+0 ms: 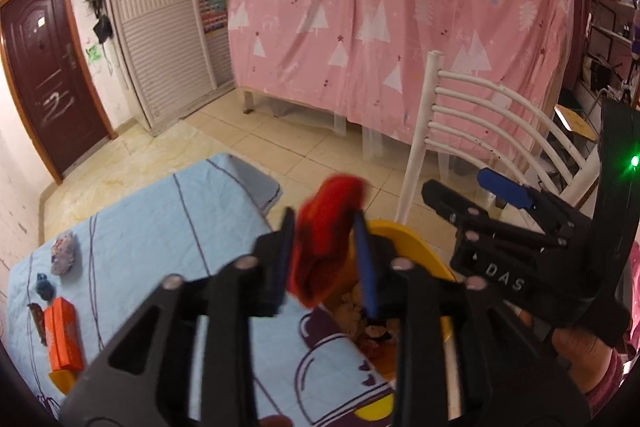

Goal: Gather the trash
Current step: 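Carry the red sock and paper over the yellow bin and open both grippers, then move both open grippers back over the items on the bedsheet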

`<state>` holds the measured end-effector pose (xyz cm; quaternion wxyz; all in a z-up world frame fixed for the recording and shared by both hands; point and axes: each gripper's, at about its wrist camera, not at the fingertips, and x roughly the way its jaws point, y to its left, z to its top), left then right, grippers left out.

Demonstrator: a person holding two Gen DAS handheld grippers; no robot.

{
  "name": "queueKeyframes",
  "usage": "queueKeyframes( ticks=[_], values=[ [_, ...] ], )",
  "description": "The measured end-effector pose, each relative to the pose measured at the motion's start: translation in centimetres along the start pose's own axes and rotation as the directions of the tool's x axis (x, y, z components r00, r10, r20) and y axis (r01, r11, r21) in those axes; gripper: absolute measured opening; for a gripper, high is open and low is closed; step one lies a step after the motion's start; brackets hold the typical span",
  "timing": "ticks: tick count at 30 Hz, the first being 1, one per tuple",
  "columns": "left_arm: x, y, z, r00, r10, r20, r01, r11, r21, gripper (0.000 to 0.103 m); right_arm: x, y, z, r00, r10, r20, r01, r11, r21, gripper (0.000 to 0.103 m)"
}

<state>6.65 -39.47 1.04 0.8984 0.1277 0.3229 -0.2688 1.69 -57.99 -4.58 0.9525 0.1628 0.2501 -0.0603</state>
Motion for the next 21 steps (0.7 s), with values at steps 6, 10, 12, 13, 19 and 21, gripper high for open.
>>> queueKeyframes(
  ticks=[6, 10, 12, 13, 19, 21],
  values=[
    [-0.2, -1.1, 0.2, 1.0, -0.003, 0.022, 0.002, 1.0, 0.027, 0.055, -0.6, -1.3, -0.2, 1.0, -0.005, 0.015, 0.005, 1.0, 0.028, 0.069],
    [-0.2, -0.6, 0.2, 1.0, -0.002, 0.017, 0.002, 1.0, 0.009, 0.055, -0.6, -1.1, -0.1, 1.0, 0.001, 0.01, -0.001, 1.0, 0.02, 0.069],
    [-0.6, 0.0, 0.2, 1.0, 0.004, 0.017, -0.004, 1.0, -0.009, 0.055, -0.5, -0.6, -0.1, 1.0, 0.005, 0.007, -0.005, 1.0, 0.014, 0.069],
    [-0.7, 0.3, 0.2, 1.0, 0.005, 0.017, -0.005, 1.0, -0.016, 0.055, -0.4, -0.3, -0.1, 1.0, 0.008, 0.006, -0.008, 1.0, 0.01, 0.069],
    [-1.8, 3.2, 0.3, 0.999, 0.029, 0.034, -0.026, 0.997, -0.07, 0.055, 0.3, 2.3, 0.3, 0.999, 0.03, -0.012, -0.03, 0.999, -0.037, 0.069],
    [-2.2, 4.0, 0.3, 0.999, 0.038, 0.038, -0.035, 0.996, -0.081, 0.055, 0.6, 3.4, 0.4, 0.999, 0.038, -0.02, -0.039, 0.998, -0.057, 0.069]
  ],
)
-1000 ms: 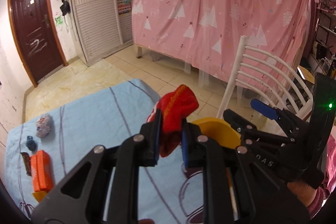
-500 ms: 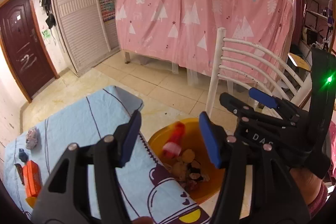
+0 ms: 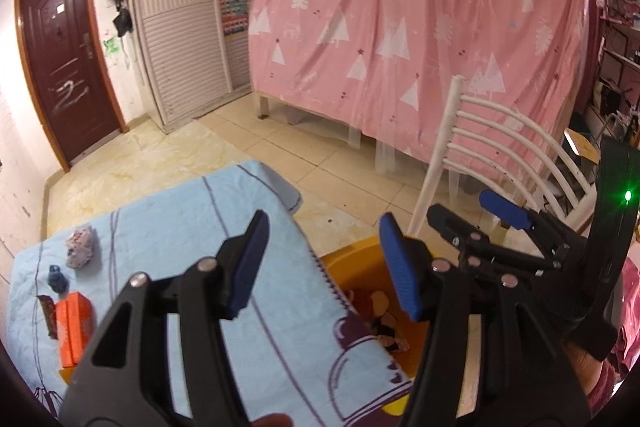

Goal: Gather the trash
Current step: 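Move both open grippers back over the items on the bedsheet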

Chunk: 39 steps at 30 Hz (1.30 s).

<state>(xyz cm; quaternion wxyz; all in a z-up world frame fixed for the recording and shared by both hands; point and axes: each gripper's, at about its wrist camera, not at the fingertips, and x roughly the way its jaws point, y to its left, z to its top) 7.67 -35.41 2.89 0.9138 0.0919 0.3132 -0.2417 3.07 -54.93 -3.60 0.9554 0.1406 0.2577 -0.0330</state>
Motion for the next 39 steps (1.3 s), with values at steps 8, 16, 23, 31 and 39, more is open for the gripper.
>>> queueKeyframes(
  ticks=[8, 16, 23, 31, 39],
  values=[
    [-1.9, 4.5, 0.4, 0.998, 0.05, 0.033, -0.048, 0.997, -0.067, 0.062, 1.6, 4.9, 0.9, 0.999, 0.036, -0.025, -0.037, 0.997, -0.066, 0.069],
    [-3.3, 11.4, -0.2, 0.988, 0.151, 0.035, -0.145, 0.98, -0.134, 0.074, 4.0, 11.2, 1.8, 0.994, 0.088, -0.063, -0.096, 0.985, -0.142, 0.069],
    [-4.4, 17.6, -1.0, 0.975, 0.222, 0.021, -0.213, 0.955, -0.205, 0.075, 6.1, 17.4, 2.3, 0.987, 0.123, -0.101, -0.142, 0.965, -0.221, 0.069],
    [-5.3, 22.9, -1.8, 0.964, 0.264, 0.008, -0.254, 0.934, -0.252, 0.075, 8.4, 24.2, 2.5, 0.978, 0.153, -0.14, -0.189, 0.936, -0.296, 0.069],
    [-5.7, 27.2, -3.0, 0.95, 0.312, -0.027, -0.307, 0.91, -0.28, 0.075, 10.8, 28.7, 2.1, 0.966, 0.178, -0.186, -0.233, 0.91, -0.343, 0.069]
  ],
)
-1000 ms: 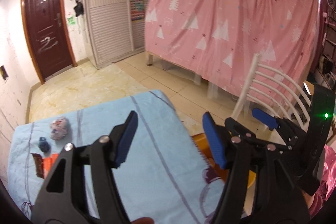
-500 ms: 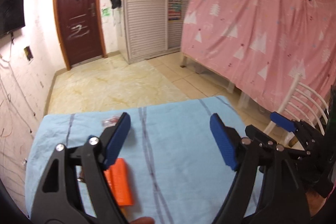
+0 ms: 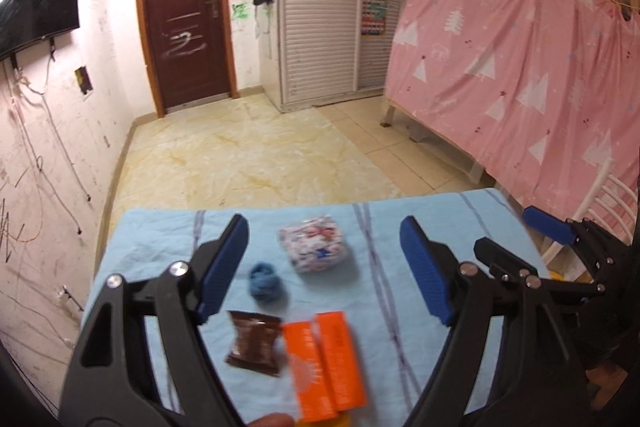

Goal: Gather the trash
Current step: 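Move both open grippers back over the items on the bedsheet, then grasp the blue knotted sock with the left gripper while the right gripper grasps the Hello Kitty snack bag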

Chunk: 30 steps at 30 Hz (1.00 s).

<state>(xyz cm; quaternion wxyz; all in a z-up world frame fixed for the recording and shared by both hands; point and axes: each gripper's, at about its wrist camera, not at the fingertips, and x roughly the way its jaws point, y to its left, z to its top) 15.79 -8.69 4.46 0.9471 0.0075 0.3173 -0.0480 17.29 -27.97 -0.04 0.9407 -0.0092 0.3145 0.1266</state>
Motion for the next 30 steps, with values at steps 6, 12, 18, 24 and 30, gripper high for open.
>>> queueKeyframes(
  ticks=[6, 12, 18, 24, 30],
  values=[
    [2.6, 3.2, 0.0, 0.997, 0.028, -0.071, -0.031, 0.999, -0.033, 0.075, 2.1, 2.5, 1.3, 0.999, 0.016, -0.027, -0.017, 0.999, -0.051, 0.069],
    [6.1, 5.7, -1.3, 0.983, 0.012, -0.185, -0.027, 0.997, -0.078, 0.075, 4.0, 3.8, 2.4, 0.999, 0.022, -0.047, -0.026, 0.997, -0.074, 0.069],
    [8.4, 6.6, -2.2, 0.968, -0.006, -0.249, -0.018, 0.995, -0.096, 0.07, 5.8, 5.0, 3.5, 0.997, 0.05, -0.066, -0.055, 0.996, -0.076, 0.069],
    [9.9, 6.8, -2.8, 0.955, -0.037, -0.293, 0.005, 0.994, -0.109, 0.065, 8.0, 6.3, 4.1, 0.991, 0.089, -0.1, -0.096, 0.993, -0.075, 0.069],
    [11.7, 7.1, -3.7, 0.932, -0.072, -0.355, 0.032, 0.993, -0.117, 0.039, 10.4, 7.4, 4.2, 0.983, 0.117, -0.144, -0.127, 0.99, -0.062, 0.069]
  ],
)
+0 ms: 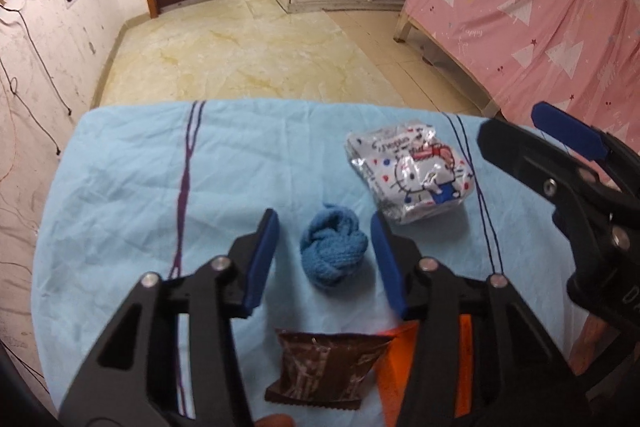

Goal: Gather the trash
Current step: 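Grasp the blue knotted sock with the left gripper while the right gripper grasps the Hello Kitty snack bag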

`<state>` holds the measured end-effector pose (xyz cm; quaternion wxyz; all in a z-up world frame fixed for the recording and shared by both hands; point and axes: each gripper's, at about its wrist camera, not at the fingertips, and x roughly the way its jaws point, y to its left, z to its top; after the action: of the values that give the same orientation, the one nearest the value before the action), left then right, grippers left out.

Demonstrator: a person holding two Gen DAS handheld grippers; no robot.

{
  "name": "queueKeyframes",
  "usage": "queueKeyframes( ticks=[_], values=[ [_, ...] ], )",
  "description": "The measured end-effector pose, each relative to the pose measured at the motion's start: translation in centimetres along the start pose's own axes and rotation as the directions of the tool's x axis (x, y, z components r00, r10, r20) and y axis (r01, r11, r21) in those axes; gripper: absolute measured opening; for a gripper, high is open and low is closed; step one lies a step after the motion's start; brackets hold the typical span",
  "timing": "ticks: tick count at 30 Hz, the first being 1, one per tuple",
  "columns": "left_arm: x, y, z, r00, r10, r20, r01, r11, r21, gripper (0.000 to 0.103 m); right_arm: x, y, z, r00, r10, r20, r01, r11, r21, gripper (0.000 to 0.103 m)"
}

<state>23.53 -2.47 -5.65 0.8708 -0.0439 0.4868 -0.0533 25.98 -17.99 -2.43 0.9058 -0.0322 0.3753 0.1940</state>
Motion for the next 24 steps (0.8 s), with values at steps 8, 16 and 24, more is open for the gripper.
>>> queueKeyframes(
  ticks=[8, 16, 24],
  values=[
    [0.1, 0.2, -0.1, 1.0, 0.002, 0.004, -0.002, 1.0, 0.006, 0.025, 2.9, 0.8, 0.0, 0.995, 0.057, -0.082, -0.057, 0.998, 0.007, 0.069],
    [-0.7, 1.1, -0.7, 1.0, 0.011, -0.002, -0.011, 1.0, -0.021, 0.025, 4.7, 1.3, -0.4, 0.989, 0.074, -0.129, -0.072, 0.997, 0.019, 0.069],
    [-1.7, 2.0, -1.6, 1.0, 0.028, 0.011, -0.027, 0.998, -0.049, 0.025, 5.8, 2.0, -0.8, 0.984, 0.068, -0.163, -0.068, 0.998, 0.005, 0.031]
  ],
)
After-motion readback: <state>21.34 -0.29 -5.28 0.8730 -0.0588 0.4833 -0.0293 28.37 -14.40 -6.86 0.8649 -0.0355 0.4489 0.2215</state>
